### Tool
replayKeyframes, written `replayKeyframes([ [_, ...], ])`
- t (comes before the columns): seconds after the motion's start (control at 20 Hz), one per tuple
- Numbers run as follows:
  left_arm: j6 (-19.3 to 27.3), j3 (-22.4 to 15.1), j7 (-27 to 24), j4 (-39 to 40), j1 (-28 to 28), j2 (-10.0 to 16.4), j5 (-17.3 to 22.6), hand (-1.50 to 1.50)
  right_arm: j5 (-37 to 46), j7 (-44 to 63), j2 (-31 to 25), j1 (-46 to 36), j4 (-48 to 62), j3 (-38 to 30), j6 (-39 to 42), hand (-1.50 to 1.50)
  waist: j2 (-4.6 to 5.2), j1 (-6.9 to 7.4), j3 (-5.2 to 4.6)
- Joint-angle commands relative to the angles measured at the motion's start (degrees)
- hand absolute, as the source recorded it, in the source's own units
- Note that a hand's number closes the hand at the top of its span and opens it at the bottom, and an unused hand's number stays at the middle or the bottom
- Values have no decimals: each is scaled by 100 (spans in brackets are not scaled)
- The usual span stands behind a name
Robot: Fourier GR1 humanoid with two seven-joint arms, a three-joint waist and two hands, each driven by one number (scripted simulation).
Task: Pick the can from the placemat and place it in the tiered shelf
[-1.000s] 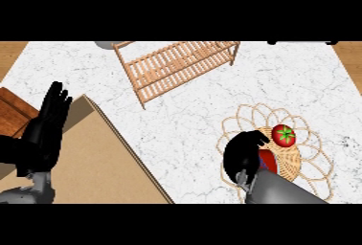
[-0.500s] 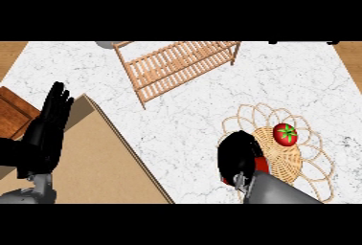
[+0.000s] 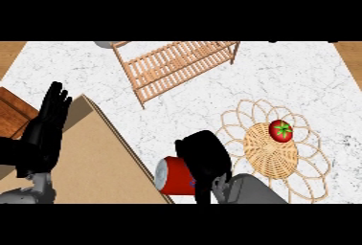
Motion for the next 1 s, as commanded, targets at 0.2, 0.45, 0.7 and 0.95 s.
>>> replayKeyframes([
  [0.2,-112,113,-78,110,38,26,53,0,-1122,128,612,-80,-1020,-1013,-1097,150,-32,7,-13],
  [0.45,-110,211,25,358,-242,39,39,0,-1173,1459,620,-958,-1912,-1454,-1372,150,-49,-46,-22],
  [0.7,-166,121,-345,605,-137,-176,-64,0,-908,1476,499,-1649,-1824,-2409,-869,150,-31,-28,-20],
  [0.95,123,-143,6,-91,98,-396,-419,0,-913,1428,542,-2177,-1289,-2938,-800,150,-37,17,-17],
])
